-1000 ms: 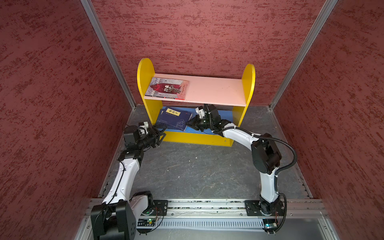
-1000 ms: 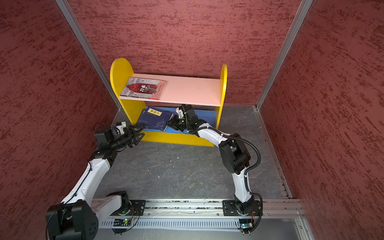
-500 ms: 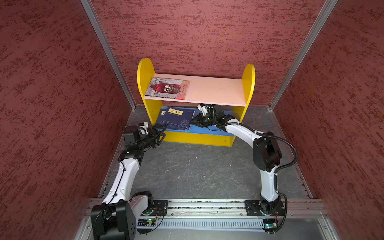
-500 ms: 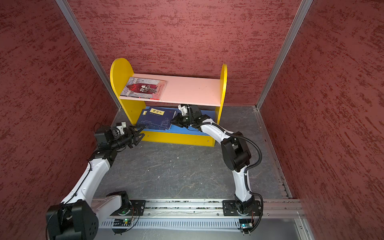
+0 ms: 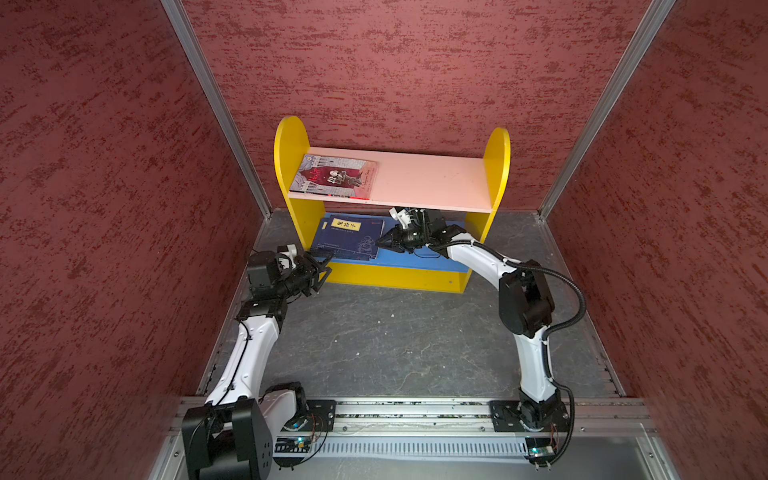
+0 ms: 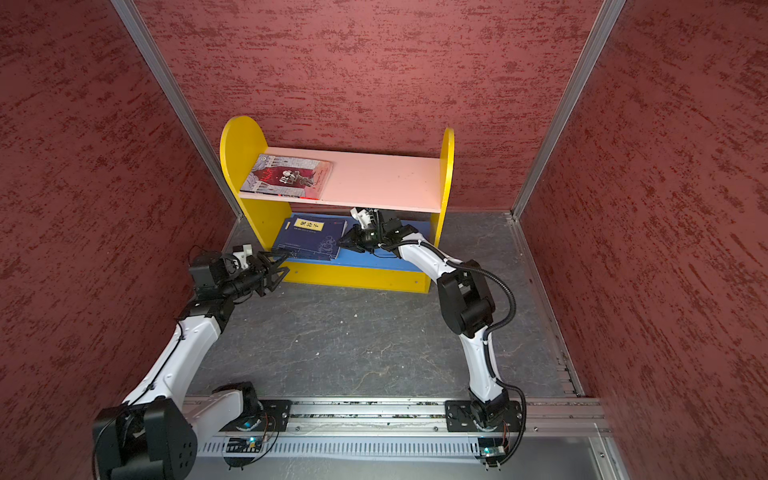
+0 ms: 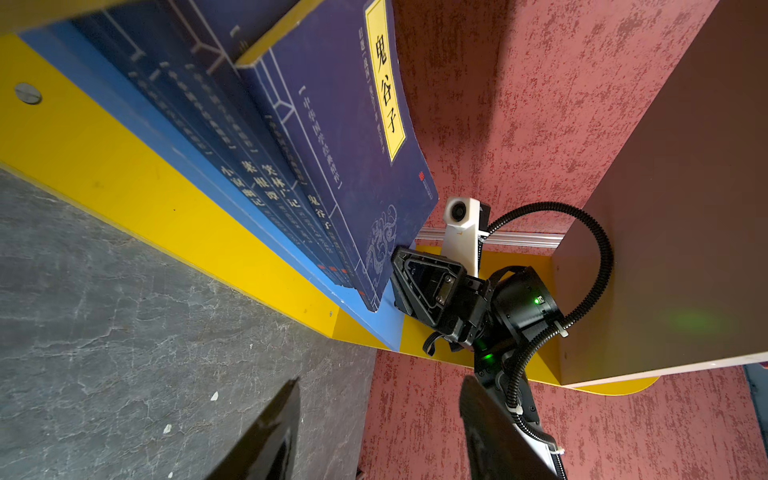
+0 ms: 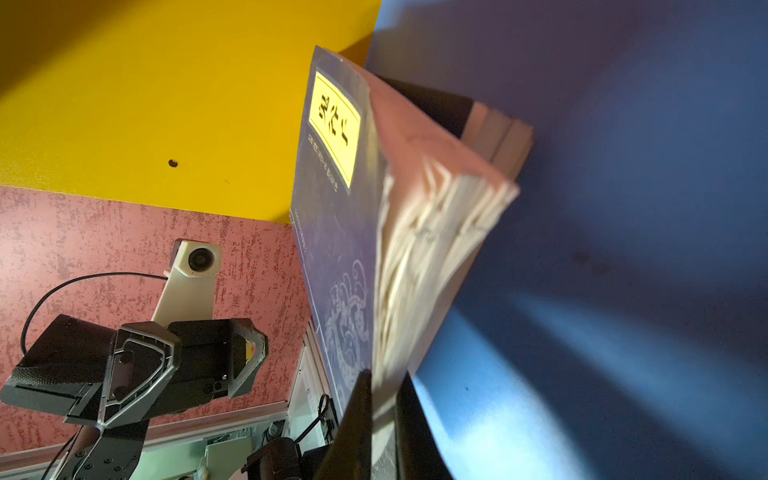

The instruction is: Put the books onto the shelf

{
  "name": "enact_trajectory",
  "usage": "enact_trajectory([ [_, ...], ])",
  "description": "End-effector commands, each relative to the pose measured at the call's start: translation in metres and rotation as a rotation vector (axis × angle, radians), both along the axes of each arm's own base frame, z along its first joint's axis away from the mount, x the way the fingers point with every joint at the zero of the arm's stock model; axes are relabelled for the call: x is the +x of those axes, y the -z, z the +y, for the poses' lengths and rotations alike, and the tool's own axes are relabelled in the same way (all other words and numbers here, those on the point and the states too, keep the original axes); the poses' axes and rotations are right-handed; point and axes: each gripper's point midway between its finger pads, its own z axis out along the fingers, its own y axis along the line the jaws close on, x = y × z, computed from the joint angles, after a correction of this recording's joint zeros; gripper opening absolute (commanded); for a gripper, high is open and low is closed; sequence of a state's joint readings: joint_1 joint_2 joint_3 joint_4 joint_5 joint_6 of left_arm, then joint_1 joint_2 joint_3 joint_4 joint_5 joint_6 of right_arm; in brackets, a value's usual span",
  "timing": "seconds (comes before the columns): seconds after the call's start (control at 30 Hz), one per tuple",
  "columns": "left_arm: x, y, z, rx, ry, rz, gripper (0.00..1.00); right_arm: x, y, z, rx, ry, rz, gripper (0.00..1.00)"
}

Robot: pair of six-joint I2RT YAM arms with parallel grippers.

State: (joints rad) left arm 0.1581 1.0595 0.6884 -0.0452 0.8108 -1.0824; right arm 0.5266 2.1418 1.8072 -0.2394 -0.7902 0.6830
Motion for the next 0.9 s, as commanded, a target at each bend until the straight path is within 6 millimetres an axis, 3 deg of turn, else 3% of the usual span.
enact_trajectory([
  [0.0, 0.002, -0.007, 0.002, 0.015, 0.004, -0.029, 0.62, 0.003, -0.006, 0.002, -0.004, -0.023, -0.031, 0.14],
  [0.2, 0.001, -0.007, 0.002, 0.014, 0.005, -0.028, 0.62, 0.011, -0.004, 0.004, -0.019, -0.007, -0.027, 0.44],
  [0.33, 0.001, -0.007, 0.001, 0.012, 0.005, -0.027, 0.62, 0.012, -0.01, -0.003, -0.024, 0.044, -0.05, 0.44],
  [0.53, 0.002, -0.007, 0.002, 0.011, 0.002, -0.028, 0.62, -0.001, -0.02, -0.015, 0.035, 0.121, -0.027, 0.42],
  [0.73, 0.003, -0.005, 0.001, 0.009, 0.003, -0.027, 0.62, -0.014, -0.035, -0.011, 0.133, 0.135, -0.025, 0.42],
  [0.87, 0.002, -0.006, 0.001, 0.008, 0.004, -0.027, 0.62, -0.012, -0.032, -0.006, 0.136, 0.141, -0.004, 0.42],
])
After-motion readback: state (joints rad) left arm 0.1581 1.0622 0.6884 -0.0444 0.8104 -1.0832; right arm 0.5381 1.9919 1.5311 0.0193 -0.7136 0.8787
